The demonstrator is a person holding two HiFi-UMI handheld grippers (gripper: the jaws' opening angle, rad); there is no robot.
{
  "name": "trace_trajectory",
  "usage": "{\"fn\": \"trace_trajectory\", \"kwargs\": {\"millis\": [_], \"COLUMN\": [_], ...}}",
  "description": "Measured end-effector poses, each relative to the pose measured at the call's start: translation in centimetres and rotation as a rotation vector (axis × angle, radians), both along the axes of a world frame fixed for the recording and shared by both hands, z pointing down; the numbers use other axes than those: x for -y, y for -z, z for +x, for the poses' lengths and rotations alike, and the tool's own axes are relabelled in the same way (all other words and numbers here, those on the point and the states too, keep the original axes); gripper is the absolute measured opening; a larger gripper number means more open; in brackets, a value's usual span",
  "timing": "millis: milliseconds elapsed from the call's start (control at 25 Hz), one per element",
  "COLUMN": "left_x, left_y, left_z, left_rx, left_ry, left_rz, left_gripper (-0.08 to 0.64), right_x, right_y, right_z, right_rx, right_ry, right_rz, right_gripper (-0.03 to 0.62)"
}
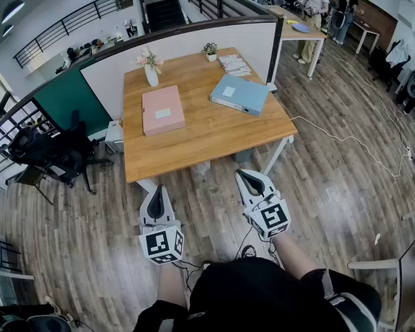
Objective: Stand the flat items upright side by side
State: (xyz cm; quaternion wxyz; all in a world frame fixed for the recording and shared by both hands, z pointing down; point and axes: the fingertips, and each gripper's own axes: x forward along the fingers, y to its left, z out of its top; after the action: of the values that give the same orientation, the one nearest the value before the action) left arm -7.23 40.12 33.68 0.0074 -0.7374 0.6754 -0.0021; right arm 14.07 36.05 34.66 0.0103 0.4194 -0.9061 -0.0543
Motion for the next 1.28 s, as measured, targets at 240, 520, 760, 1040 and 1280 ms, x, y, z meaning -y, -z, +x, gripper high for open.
{"fn": "trace_trajectory", "kwargs": {"millis": [240, 520, 760, 1040, 1280], "left_x": [-0.9, -2.6, -3.6, -4.2, -4.5], "left_y": [-2.3, -5.1, -6.7, -7.6, -8.4], "left_z": [1.2, 0.7, -0.2, -2.7, -4.4], "left_rx": [-0.001, -0.059, -0.070, -0.082, -0.093], "left_ry": [-0.048, -0.080, -0.107, -0.089, -0.087], "left_rz": [-0.037, -0.104, -0.133, -0.149, -0.157], "left_gripper": [0.006, 0.006, 0.008, 0.008, 0.072], "right_x": [-0.5, -2.4, -3.5, -4.5, -5.2], "right_y": [-1.4, -3.7, -5.9, -7.3, -8.3], "right_z": [-2.2, -4.5, -5.9, -7.6, -8.3], "right_rx": [0.002, -0.010, -0.036, -0.062, -0.079], "right_ry": [0.016, 0.063, 0.104, 0.112, 0.100], "right_rz": [-0.034, -0.093, -0.138, -0.164, -0.195], "right_gripper": [0.005, 0.005, 0.006, 0.008, 0.064]}}
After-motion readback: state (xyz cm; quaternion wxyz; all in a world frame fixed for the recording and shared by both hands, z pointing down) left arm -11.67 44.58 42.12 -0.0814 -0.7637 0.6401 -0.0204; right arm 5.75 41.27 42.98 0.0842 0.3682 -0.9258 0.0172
